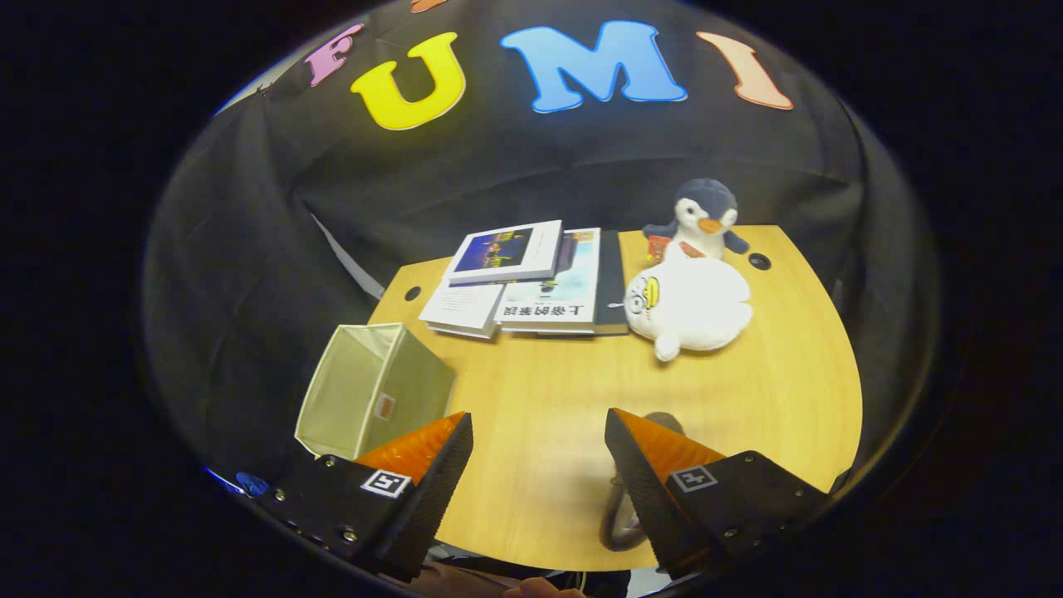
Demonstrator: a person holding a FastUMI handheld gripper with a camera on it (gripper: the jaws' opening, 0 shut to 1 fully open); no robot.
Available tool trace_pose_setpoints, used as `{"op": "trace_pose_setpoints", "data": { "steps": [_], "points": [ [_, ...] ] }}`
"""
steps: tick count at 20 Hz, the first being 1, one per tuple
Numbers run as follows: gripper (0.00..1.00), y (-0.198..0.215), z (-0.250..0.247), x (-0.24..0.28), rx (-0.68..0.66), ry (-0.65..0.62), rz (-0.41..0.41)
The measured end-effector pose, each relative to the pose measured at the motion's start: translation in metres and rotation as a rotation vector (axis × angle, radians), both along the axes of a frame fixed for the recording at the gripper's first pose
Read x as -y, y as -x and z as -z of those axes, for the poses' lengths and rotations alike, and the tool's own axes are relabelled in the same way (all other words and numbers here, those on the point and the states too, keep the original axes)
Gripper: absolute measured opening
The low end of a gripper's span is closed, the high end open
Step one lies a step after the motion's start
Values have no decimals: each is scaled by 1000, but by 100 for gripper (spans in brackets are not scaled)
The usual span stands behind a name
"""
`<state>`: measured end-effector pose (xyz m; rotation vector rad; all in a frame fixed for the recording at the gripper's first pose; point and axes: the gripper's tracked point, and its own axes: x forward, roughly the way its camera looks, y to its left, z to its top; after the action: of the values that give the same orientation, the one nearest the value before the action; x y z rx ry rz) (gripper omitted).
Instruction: Open the storage box then place both shoes into the box .Put the left shoe in first, then the right shoe, with the right side of both shoes facing outward in a uniform manner.
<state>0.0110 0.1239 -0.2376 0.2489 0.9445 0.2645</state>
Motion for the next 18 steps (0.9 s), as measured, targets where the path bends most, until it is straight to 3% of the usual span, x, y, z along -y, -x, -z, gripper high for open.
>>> {"op": "trace_pose_setpoints", "data": {
  "steps": [6, 18],
  "points": [
    [98, 29, 33, 56, -27, 7, 58],
    [98, 86, 148, 98, -263, 122, 11]
  ]
}}
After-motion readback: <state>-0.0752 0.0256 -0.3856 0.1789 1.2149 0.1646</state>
